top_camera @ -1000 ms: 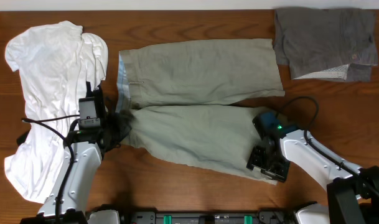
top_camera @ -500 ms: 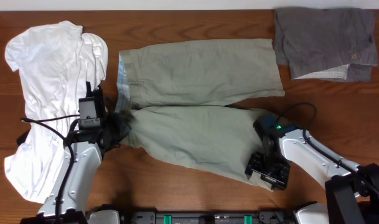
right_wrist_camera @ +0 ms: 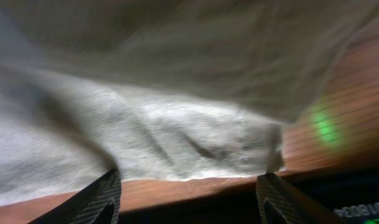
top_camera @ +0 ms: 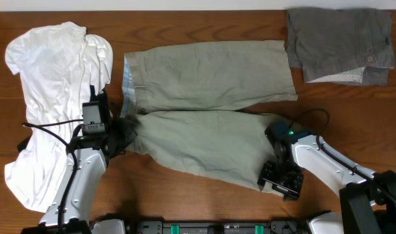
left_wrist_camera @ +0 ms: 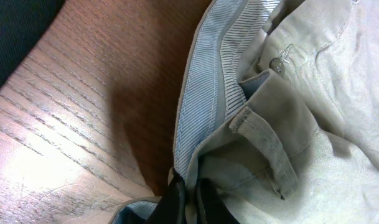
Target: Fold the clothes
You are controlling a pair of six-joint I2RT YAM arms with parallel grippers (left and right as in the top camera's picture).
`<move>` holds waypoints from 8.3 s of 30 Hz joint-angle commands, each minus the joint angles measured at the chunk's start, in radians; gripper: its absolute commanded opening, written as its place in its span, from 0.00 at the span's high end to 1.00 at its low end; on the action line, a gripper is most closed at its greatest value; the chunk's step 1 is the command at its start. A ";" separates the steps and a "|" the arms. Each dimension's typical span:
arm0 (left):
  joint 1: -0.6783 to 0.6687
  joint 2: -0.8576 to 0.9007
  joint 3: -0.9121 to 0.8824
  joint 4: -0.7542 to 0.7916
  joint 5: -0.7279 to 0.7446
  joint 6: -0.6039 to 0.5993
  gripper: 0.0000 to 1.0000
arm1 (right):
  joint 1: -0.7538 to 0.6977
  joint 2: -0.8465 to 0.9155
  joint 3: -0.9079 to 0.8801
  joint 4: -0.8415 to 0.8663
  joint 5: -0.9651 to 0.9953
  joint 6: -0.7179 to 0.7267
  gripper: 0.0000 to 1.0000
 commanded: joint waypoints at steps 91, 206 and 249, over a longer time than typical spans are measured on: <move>0.007 -0.121 0.305 -0.265 -0.061 0.093 0.94 | -0.155 0.038 0.728 0.108 0.353 -0.319 0.99; 0.007 0.285 0.369 -0.137 -0.136 0.305 0.62 | -0.418 0.433 0.728 0.220 -0.198 -0.574 0.21; 0.007 0.376 0.368 -0.144 -0.097 0.301 0.62 | -0.519 0.257 0.716 0.327 -0.209 -0.567 0.99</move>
